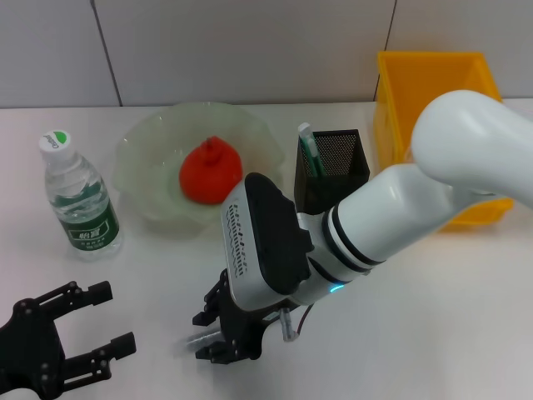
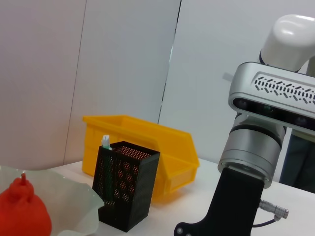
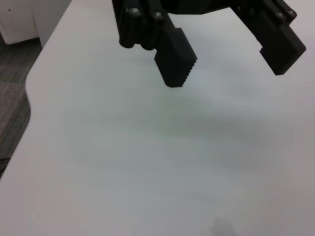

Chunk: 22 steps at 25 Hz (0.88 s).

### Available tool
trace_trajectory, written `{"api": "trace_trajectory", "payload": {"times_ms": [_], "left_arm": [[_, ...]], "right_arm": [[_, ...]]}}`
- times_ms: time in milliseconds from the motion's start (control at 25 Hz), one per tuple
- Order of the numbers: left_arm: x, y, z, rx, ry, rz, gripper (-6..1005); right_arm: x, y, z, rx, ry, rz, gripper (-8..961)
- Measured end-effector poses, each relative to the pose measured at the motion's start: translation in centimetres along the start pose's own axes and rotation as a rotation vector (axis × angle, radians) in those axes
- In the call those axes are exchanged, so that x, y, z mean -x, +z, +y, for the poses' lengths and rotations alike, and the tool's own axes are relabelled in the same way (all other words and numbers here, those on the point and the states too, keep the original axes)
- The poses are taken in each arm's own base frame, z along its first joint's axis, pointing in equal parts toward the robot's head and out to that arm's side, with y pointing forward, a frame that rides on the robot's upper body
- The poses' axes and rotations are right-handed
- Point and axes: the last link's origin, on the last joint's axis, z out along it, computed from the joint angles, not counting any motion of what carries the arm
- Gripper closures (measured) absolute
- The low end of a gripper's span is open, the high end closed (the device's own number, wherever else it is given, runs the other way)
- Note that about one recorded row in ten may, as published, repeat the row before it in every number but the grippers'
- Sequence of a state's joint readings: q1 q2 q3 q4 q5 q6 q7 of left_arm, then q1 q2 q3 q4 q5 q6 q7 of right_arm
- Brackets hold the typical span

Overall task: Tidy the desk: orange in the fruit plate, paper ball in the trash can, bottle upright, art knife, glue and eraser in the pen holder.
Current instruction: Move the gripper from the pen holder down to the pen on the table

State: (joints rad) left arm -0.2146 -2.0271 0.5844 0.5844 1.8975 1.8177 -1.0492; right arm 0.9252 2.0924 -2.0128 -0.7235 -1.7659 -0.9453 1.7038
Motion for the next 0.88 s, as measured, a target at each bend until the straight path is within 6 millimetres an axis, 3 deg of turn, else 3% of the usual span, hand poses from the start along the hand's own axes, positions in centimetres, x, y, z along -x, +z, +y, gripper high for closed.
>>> {"api": "trace_trajectory", "payload": {"times_ms": [880], "left_arm": [[-0.3,0.5,-0.1,0.004,0.002,0.016,197]], "right_arm": [[-1.5,0.3,0.1,0.002,0.069,-0.03,579]]}}
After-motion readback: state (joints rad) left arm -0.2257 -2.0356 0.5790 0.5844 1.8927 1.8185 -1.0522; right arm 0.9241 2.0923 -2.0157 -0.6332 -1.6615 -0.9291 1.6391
